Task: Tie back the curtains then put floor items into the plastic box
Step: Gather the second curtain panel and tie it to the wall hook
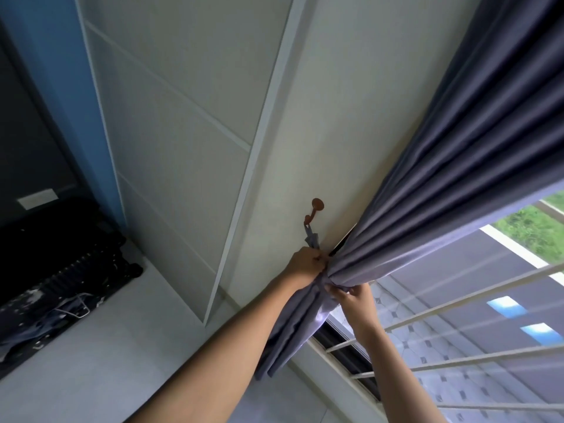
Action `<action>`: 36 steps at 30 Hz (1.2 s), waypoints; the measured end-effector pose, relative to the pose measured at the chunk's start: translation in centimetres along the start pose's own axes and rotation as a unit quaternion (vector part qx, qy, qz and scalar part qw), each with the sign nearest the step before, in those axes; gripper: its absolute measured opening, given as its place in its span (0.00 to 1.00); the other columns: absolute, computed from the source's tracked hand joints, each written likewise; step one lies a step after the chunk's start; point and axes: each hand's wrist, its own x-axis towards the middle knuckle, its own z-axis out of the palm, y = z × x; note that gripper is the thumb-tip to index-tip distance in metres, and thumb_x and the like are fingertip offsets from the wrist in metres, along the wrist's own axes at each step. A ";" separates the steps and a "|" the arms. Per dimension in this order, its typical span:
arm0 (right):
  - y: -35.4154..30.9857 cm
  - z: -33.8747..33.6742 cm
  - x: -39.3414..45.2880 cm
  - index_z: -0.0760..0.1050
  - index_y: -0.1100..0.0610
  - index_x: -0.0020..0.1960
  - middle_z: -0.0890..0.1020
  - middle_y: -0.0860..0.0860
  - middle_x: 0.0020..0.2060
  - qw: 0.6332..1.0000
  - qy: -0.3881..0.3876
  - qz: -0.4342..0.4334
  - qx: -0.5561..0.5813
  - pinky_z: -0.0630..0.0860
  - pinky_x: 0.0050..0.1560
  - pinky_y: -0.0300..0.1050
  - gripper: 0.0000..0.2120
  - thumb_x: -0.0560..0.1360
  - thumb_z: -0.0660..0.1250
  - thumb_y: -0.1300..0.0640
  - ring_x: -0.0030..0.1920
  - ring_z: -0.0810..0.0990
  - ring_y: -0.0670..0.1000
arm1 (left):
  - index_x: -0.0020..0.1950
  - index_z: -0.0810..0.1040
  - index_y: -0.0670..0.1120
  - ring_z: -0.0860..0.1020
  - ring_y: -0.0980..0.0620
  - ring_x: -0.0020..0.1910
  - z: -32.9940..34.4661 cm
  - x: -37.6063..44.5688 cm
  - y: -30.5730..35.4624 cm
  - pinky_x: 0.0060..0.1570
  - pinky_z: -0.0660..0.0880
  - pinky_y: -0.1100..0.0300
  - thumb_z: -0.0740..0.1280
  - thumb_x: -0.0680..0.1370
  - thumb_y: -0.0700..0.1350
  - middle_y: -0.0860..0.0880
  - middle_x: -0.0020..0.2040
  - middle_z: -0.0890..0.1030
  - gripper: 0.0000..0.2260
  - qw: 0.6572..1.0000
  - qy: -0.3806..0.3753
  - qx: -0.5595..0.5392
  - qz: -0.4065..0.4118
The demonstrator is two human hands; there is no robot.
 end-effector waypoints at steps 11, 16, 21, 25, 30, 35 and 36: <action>-1.8 -1.0 0.3 0.80 0.54 0.50 0.86 0.45 0.42 0.996 -0.080 -0.018 0.030 0.76 0.42 0.32 0.16 0.65 0.74 0.68 0.46 0.83 0.42 | 0.69 0.71 0.47 0.74 0.48 0.45 -1.6 -0.2 0.8 0.43 0.65 0.62 0.58 0.80 0.42 0.41 0.47 0.77 0.17 0.986 -0.087 0.107 0.092; 0.0 -0.1 0.4 0.79 0.53 0.51 0.85 0.48 0.45 1.000 0.000 -0.008 -0.010 0.78 0.45 0.40 0.15 0.66 0.74 0.63 0.47 0.82 0.46 | 0.55 0.74 0.42 0.75 0.47 0.43 -2.6 0.4 0.7 0.43 0.67 0.59 0.62 0.78 0.43 0.46 0.41 0.76 0.07 0.970 -0.105 0.199 0.091; 0.9 3.0 -1.4 0.75 0.56 0.45 0.80 0.47 0.37 0.979 0.153 -0.019 -0.133 0.70 0.34 0.33 0.05 0.71 0.71 0.58 0.38 0.75 0.48 | 0.53 0.73 0.45 0.77 0.42 0.49 -1.5 -0.7 0.3 0.48 0.73 0.52 0.63 0.76 0.48 0.43 0.51 0.77 0.08 0.962 0.001 0.248 0.112; 0.8 5.2 -2.4 0.75 0.56 0.50 0.79 0.46 0.41 0.971 0.218 -0.014 -0.092 0.66 0.34 0.28 0.08 0.72 0.70 0.60 0.40 0.75 0.48 | 0.43 0.67 0.49 0.74 0.45 0.41 -1.0 -1.6 1.1 0.39 0.67 0.52 0.57 0.73 0.49 0.47 0.44 0.75 0.05 0.953 0.103 0.251 0.133; 1.1 6.2 -3.0 0.72 0.53 0.58 0.78 0.44 0.49 0.972 0.220 -0.010 -0.081 0.68 0.41 0.37 0.13 0.75 0.67 0.57 0.45 0.75 0.46 | 0.41 0.64 0.50 0.75 0.45 0.45 -1.6 -2.3 -0.3 0.42 0.69 0.56 0.57 0.78 0.45 0.49 0.46 0.76 0.06 0.940 0.044 0.288 0.177; 1.7 6.7 -3.2 0.69 0.53 0.63 0.76 0.44 0.52 0.968 0.215 -0.051 -0.117 0.69 0.45 0.41 0.15 0.77 0.65 0.58 0.47 0.74 0.48 | 0.49 0.72 0.48 0.78 0.48 0.49 -2.7 -2.4 -1.7 0.51 0.77 0.51 0.54 0.81 0.49 0.49 0.51 0.77 0.10 0.903 0.013 0.355 0.242; 1.7 6.7 -3.1 0.68 0.53 0.63 0.76 0.44 0.52 0.968 0.215 -0.050 -0.116 0.70 0.46 0.42 0.16 0.77 0.64 0.59 0.47 0.74 0.49 | 0.51 0.71 0.47 0.78 0.48 0.49 -3.1 -2.4 -1.7 0.51 0.77 0.50 0.53 0.81 0.48 0.48 0.52 0.75 0.10 0.887 0.011 0.384 0.255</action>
